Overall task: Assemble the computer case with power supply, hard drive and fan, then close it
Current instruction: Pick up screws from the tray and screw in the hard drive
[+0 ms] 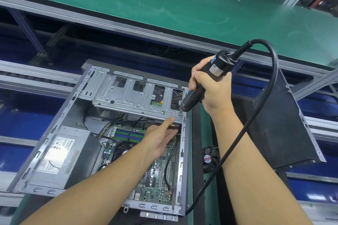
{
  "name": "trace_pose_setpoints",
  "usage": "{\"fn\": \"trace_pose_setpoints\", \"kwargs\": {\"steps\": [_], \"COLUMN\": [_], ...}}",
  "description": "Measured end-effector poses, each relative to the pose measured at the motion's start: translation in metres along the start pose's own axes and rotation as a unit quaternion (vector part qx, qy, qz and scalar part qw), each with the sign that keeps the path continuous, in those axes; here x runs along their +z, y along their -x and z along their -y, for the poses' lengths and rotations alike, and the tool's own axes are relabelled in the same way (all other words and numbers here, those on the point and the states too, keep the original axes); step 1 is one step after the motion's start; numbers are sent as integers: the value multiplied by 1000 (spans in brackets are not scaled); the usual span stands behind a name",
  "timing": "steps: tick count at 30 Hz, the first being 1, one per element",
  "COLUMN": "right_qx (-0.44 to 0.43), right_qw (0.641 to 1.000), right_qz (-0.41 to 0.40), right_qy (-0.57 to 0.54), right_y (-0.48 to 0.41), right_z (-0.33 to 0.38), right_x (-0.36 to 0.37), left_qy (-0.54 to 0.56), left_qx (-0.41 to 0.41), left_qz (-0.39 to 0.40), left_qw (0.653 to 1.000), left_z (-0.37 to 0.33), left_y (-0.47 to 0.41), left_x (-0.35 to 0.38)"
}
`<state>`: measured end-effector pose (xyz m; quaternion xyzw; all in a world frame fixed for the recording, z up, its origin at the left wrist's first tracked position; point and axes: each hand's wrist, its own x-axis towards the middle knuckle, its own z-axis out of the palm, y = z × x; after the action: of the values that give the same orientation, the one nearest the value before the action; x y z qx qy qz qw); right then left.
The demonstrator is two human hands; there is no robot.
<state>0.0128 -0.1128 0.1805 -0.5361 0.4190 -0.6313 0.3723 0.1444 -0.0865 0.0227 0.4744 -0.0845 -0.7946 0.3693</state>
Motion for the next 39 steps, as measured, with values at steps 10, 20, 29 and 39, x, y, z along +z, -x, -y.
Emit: {"fn": "trace_pose_setpoints", "kwargs": {"steps": [10, 20, 29, 39], "right_qx": [0, 7, 13, 12], "right_qw": [1000, 999, 998, 999], "right_qz": [3, 29, 17, 38], "right_qy": [6, 44, 53, 30], "right_y": [-2, -8, -8, -7], "right_z": [-2, -1, -5, -6], "right_x": [1, 12, 9, 10], "left_qy": [-11, -19, -23, -20], "left_qx": [-1, -5, -7, -5], "left_qz": [5, 14, 15, 15], "left_qw": [1000, 1000, 1000, 1000], "left_z": [-1, -2, -2, -2], "left_y": [1, 2, 3, 2], "left_x": [0, 1, 1, 1]}}
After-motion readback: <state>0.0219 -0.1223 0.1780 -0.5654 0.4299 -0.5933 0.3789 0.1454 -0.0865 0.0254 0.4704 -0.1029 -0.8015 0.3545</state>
